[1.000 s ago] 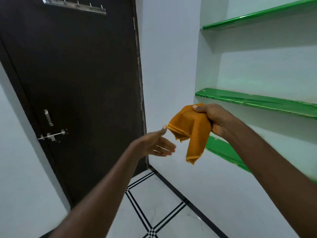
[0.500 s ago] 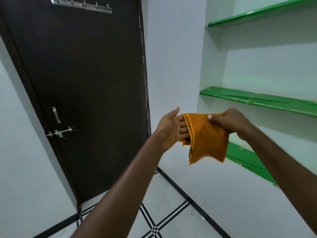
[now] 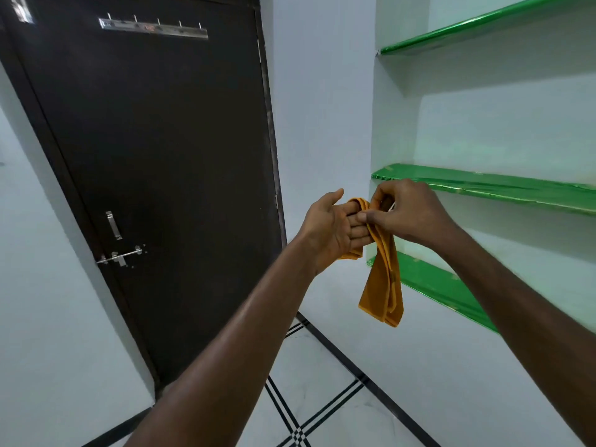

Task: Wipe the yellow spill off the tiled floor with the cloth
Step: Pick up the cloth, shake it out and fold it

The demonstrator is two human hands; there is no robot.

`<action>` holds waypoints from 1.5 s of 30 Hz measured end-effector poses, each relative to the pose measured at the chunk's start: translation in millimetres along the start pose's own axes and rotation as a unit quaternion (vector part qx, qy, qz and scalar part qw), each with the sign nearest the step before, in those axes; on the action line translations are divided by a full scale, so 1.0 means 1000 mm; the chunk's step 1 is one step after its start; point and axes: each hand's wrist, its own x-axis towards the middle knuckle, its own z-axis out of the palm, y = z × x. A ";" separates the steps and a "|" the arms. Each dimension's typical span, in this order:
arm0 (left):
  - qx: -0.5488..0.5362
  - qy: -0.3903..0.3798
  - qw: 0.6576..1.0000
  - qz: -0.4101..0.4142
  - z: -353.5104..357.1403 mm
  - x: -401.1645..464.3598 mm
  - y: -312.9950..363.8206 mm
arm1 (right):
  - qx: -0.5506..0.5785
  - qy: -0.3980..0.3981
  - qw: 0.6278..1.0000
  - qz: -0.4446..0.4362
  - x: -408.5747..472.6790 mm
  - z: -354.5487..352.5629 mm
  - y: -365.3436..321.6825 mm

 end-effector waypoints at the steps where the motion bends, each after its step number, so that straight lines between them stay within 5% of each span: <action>1: 0.007 0.004 1.000 0.001 0.003 0.000 -0.001 | 0.004 -0.013 1.000 -0.002 0.001 -0.002 0.001; 10: 0.131 0.024 0.991 0.032 0.016 0.004 -0.010 | 0.233 -0.075 0.967 0.074 0.001 -0.020 0.034; 15: 0.156 0.024 0.987 0.033 0.031 0.008 -0.014 | 0.088 -0.011 0.995 0.049 0.001 -0.015 0.036; 19: 0.224 0.078 0.969 0.069 0.039 0.008 -0.020 | 0.118 -0.043 0.990 0.067 0.002 -0.021 0.039; 29: 0.285 0.308 0.899 0.126 0.007 0.000 0.031 | 0.386 0.079 0.878 0.271 0.013 -0.079 0.081; 39: 0.355 0.336 0.860 0.143 -0.011 -0.023 0.083 | 0.346 0.097 0.906 0.223 0.015 -0.104 0.101; 45: 0.385 0.243 0.886 0.087 -0.016 -0.030 0.102 | 0.341 0.088 0.913 0.207 0.017 -0.106 0.099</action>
